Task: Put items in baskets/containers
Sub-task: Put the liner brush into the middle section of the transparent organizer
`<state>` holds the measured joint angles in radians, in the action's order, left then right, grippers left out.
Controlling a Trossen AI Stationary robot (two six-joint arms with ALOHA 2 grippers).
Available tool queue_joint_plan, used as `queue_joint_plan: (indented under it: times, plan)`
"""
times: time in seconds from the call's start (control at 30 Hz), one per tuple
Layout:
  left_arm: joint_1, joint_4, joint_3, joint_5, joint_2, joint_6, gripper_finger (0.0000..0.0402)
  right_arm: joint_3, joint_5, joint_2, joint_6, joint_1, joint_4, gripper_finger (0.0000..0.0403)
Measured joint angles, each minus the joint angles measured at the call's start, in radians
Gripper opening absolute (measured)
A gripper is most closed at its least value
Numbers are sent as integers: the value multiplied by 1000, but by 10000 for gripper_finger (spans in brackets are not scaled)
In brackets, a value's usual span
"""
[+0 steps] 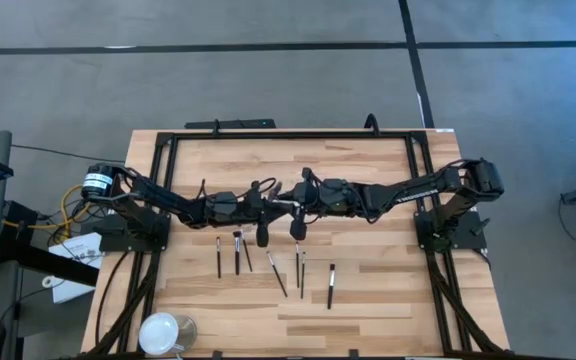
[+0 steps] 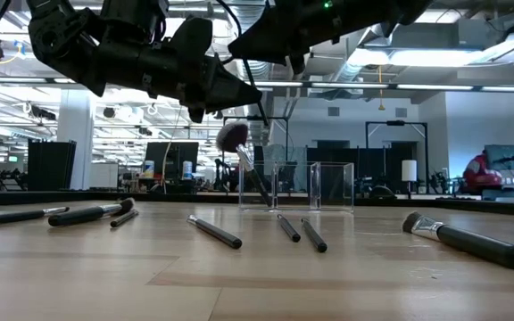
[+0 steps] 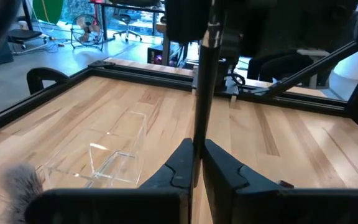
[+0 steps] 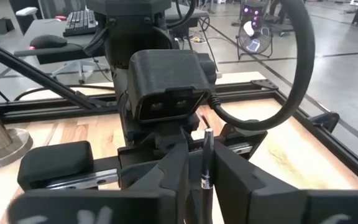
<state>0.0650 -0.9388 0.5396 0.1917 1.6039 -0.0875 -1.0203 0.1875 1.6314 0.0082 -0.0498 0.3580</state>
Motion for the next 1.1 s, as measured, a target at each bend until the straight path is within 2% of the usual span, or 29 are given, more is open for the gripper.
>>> queue_joint_plan:
  times: [0.2,0.43,0.63,0.87,1.1]
  plan:
    - [0,-1,0,0,0,0,21,0,0,0,-8,0,-5,74]
    - [0,-1,0,4,0,0,21,0,2,0,-8,0,-14,12]
    - [0,30,0,20,0,1,21,0,9,0,0,-8,-31,17]
    - [0,51,0,38,0,0,29,-2,141,0,23,-39,-79,12]
    - [-1,44,-1,147,1,2,46,-1,275,1,11,-61,-90,8]
